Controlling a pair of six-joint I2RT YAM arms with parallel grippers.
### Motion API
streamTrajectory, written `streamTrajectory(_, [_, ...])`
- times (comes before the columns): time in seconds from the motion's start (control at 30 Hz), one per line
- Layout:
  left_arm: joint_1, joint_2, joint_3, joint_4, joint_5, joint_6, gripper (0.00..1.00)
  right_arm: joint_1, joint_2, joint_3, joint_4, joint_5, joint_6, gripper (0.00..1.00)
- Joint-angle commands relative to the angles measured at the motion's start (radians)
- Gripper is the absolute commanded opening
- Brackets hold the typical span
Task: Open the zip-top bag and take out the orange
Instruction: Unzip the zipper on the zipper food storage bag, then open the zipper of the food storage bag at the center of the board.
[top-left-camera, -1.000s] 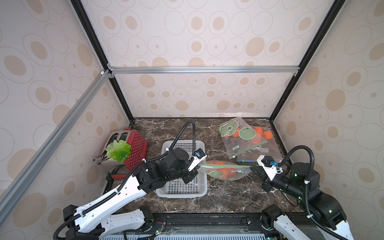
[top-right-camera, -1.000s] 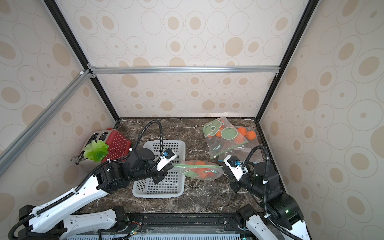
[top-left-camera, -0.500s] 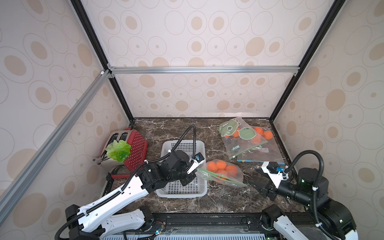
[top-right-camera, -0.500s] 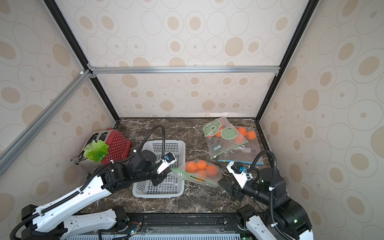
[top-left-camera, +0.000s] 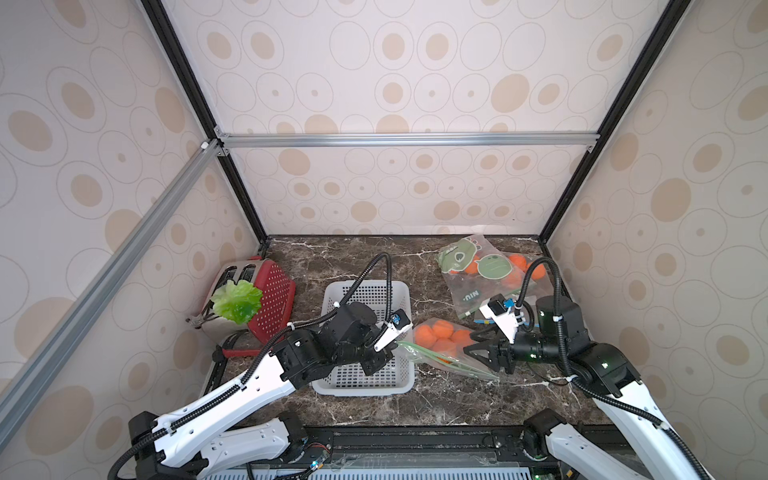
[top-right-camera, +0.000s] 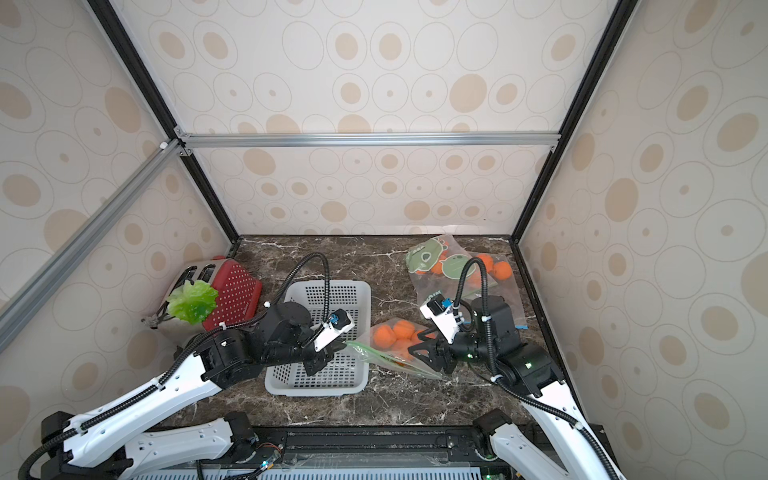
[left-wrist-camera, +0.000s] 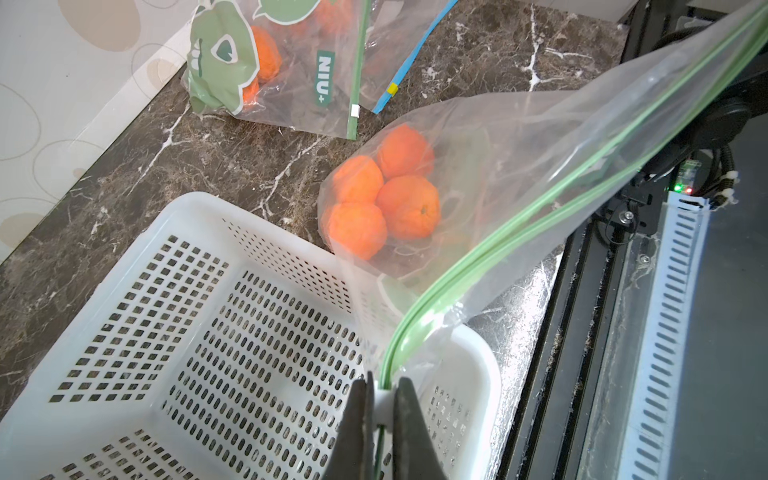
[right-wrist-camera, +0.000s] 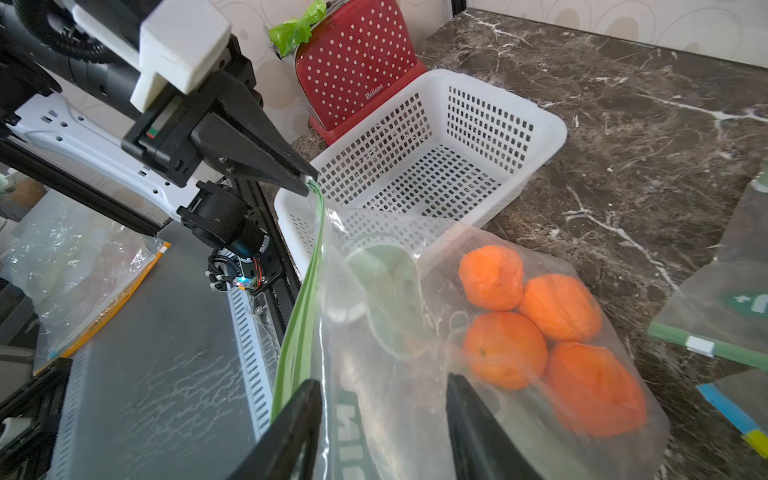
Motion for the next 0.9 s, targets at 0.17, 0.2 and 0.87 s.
streamTrajectory(0.17, [0.008, -0.011, 0.004, 0.015, 0.037, 0.016, 0.00, 0.116, 0.054, 0.028, 0.037, -0.017, -0.012, 0.50])
streamTrajectory(0.2, [0.008, -0.011, 0.003, 0.015, 0.039, 0.014, 0.00, 0.129, 0.062, 0.028, 0.027, 0.000, -0.019, 0.49])
streamTrajectory(0.87, [0.008, 0.004, 0.011, 0.016, 0.068, 0.004, 0.00, 0.193, 0.067, 0.082, -0.102, 0.000, -0.077, 0.47])
